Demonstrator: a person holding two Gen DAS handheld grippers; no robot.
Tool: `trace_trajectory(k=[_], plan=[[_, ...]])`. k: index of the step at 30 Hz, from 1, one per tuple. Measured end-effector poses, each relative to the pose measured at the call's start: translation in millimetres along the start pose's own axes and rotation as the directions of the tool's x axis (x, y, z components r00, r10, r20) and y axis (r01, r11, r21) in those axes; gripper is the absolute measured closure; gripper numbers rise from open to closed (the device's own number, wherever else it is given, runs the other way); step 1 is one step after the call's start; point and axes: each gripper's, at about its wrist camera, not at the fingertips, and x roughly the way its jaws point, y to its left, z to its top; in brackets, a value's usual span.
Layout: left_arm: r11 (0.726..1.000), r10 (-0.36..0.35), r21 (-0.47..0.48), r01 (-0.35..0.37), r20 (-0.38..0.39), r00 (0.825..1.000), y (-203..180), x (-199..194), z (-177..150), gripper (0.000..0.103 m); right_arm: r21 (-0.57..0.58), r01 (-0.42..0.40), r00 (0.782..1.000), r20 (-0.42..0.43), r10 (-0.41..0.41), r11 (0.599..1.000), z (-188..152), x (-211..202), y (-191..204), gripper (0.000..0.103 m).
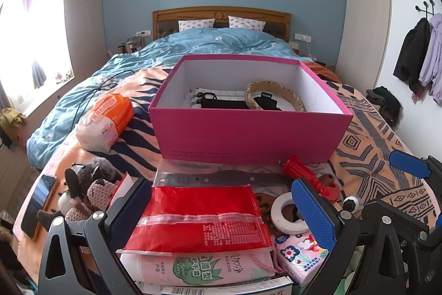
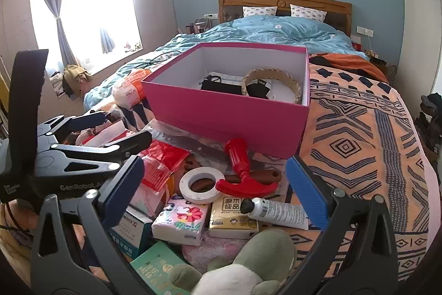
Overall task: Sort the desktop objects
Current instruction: 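Move the right gripper down to the red corkscrew beside the tape roll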
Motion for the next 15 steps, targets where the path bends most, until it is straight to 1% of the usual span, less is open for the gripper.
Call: trace_trajectory(k=[12, 15], plan=[[1.000, -0.017, 0.008, 0.017, -0.013, 1.000, -4.4, 3.6, -1.4, 0.000, -0.038, -0.002, 1.000, -0.003, 0.002, 0.999, -0.3, -2.9, 0.0, 0.001], [0.999, -0.033, 0.018, 0.033, -0.018, 0.999, -7.0, 4.7, -2.1, 0.000, -0.054, -0.005, 1.000, -0.002, 0.005, 0.999, 1.2, -5.4, -1.6, 0.003]])
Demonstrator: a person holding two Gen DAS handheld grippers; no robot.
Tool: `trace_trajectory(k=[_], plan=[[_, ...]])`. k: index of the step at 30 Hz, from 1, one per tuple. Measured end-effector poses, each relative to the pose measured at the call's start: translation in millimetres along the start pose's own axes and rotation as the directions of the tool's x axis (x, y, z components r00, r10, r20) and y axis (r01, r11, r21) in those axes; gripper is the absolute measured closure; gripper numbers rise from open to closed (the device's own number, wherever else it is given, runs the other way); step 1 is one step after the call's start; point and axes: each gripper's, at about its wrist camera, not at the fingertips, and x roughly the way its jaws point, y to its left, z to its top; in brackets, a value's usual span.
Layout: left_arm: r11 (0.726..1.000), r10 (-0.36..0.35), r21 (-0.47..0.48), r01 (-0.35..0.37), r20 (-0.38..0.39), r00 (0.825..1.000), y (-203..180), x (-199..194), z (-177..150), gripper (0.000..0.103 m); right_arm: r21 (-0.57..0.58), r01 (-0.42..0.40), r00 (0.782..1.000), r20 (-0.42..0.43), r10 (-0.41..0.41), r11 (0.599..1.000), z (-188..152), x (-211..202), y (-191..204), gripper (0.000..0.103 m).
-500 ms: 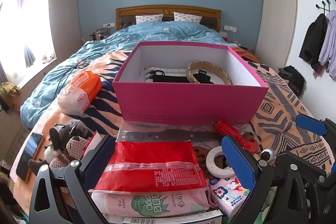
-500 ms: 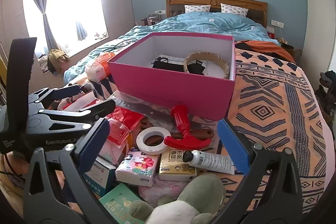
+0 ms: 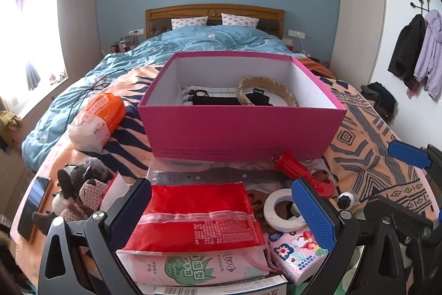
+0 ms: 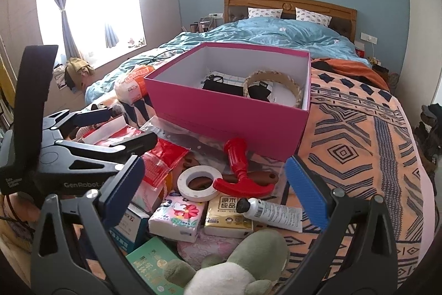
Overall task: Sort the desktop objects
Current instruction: 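Move the right gripper down to the red corkscrew beside the tape roll, then close the right gripper on the red corkscrew handle and lift it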
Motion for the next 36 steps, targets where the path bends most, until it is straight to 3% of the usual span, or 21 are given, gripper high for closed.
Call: trace_trajectory(k=[7, 15, 18, 23, 32, 34, 36], plan=[[0.999, -0.048, 0.015, 0.049, -0.038, 0.998, -6, 9, -1, 0.000, -0.022, -0.017, 0.999, -0.028, 0.016, 1.000, 6, -4, -18, 0.021], [0.996, -0.058, 0.063, 0.062, -0.071, 0.996, -20, 22, -3, 0.000, -0.038, -0.052, 0.989, -0.139, 0.046, 0.998, 8, 20, -44, 0.044], [0.994, -0.067, 0.079, 0.074, -0.091, 0.994, -24, 27, -3, 0.000, -0.035, -0.102, 0.978, -0.188, 0.094, 0.994, 6, 36, -47, 0.053], [0.991, -0.072, 0.107, 0.084, -0.110, 0.991, -31, 34, -5, 0.000, -0.039, -0.148, 0.954, -0.270, 0.133, 0.988, 6, 69, -50, 0.056], [0.989, -0.078, 0.112, 0.095, -0.150, 0.986, -31, 49, -6, 0.000, -0.082, -0.180, 0.908, -0.397, 0.133, 0.980, 7, 121, -50, 0.057], [0.989, -0.077, 0.114, 0.096, -0.155, 0.985, -31, 51, -6, 0.000, -0.084, -0.182, 0.899, -0.417, 0.131, 0.980, 6, 130, -50, 0.061], [0.988, -0.079, 0.115, 0.099, -0.160, 0.984, -31, 53, -7, 0.000, -0.077, -0.195, 0.888, -0.438, 0.142, 0.978, 6, 139, -51, 0.071]])
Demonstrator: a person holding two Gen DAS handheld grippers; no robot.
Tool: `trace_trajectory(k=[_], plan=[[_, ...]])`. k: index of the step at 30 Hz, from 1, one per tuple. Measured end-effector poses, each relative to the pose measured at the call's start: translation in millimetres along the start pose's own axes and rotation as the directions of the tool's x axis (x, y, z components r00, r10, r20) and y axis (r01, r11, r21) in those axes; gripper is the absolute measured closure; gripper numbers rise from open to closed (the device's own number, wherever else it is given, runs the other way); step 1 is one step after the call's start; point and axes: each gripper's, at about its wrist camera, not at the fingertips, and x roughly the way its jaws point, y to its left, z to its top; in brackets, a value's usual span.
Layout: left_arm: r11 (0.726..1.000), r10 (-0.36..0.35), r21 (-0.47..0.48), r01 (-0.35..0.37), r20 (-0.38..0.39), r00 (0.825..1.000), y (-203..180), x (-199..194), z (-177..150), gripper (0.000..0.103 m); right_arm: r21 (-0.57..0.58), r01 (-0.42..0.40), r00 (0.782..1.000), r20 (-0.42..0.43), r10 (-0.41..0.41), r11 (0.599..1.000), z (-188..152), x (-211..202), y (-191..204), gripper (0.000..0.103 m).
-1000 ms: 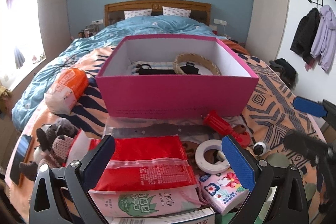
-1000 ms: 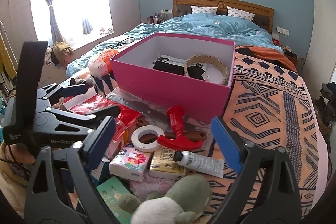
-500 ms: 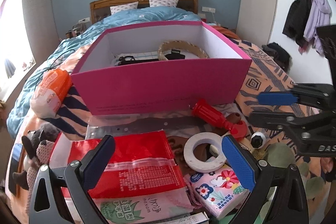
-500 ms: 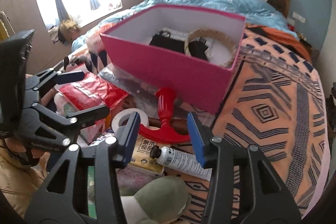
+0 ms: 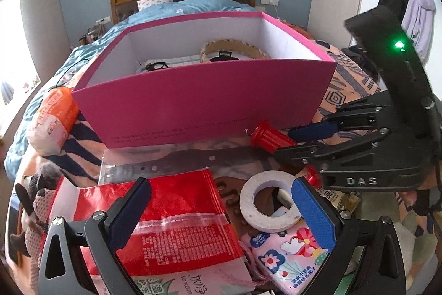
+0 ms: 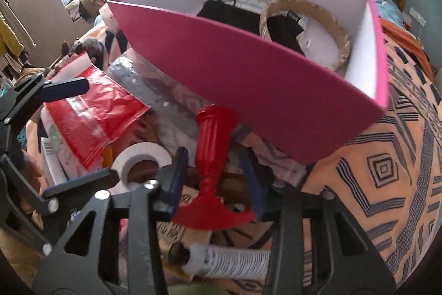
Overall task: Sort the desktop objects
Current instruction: 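Close the right gripper on the red corkscrew handle and lift it, then carry the red corkscrew with the right gripper over the pink box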
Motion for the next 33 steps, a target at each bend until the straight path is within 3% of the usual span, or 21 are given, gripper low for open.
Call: trace_trajectory(k=[7, 16, 27, 33], plan=[[1.000, -0.021, -0.007, 0.021, -0.020, 1.000, 5, 6, 1, 0.000, 0.004, -0.018, 1.000, -0.023, 0.018, 1.000, 0, 10, -6, 0.076], [0.994, -0.106, -0.004, 0.106, -0.016, 0.994, 0, 5, 9, 0.000, 0.045, -0.036, 0.994, 0.105, 0.031, 0.998, -6, -30, -10, 0.076], [0.972, -0.231, 0.062, 0.229, 0.032, 0.972, -18, -3, 26, 0.001, 0.052, -0.054, 0.975, 0.216, 0.042, 0.997, -2, -59, 2, 0.076], [0.963, -0.264, 0.065, 0.262, 0.029, 0.964, -24, -4, 32, 0.008, 0.063, -0.064, 0.962, 0.269, 0.045, 0.996, 1, -77, 3, 0.076]])
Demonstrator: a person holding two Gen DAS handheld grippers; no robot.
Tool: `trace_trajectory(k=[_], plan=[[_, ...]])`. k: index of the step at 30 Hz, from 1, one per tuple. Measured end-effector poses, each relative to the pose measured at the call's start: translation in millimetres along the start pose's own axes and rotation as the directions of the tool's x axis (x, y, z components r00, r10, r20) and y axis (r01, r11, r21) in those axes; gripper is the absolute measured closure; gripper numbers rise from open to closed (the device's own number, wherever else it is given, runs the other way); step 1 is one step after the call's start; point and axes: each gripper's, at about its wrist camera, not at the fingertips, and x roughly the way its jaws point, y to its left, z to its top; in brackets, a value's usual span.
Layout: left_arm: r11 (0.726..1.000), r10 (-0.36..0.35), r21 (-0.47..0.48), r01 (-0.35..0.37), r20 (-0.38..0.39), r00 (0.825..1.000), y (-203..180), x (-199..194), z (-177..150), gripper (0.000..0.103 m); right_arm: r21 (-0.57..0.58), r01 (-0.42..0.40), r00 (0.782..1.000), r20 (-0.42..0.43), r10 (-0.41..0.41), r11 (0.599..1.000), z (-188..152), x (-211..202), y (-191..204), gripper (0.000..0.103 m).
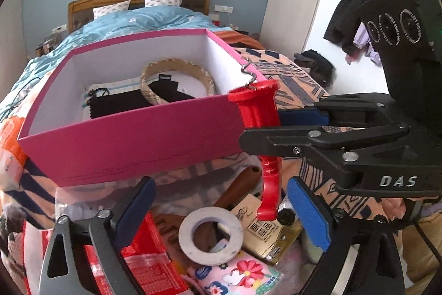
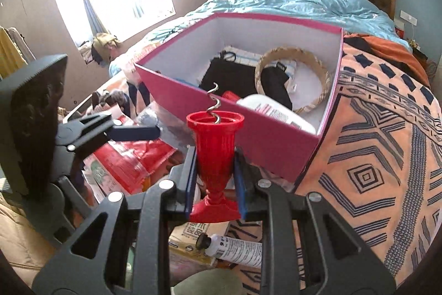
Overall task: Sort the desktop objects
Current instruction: 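Carry the red corkscrew with the right gripper over the pink box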
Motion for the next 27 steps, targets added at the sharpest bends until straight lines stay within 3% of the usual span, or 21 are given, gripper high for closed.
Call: trace_trajectory(k=[7, 13, 27], plan=[[0.997, -0.074, 0.006, 0.074, 0.000, 0.997, -3, 1, 13, 0.039, 0.011, 0.001, 0.999, 0.046, -0.001, 1.000, 9, -10, 2, 0.076], [0.995, -0.099, 0.018, 0.099, 0.028, 0.995, -3, -5, 24, 0.053, 0.031, -0.009, 0.996, 0.084, 0.006, 0.999, 20, -17, 2, 0.076], [0.994, -0.111, 0.017, 0.110, 0.065, 0.992, 8, -8, 55, 0.066, 0.040, -0.002, 0.993, 0.122, -0.003, 0.999, 52, -15, -2, 0.076]])
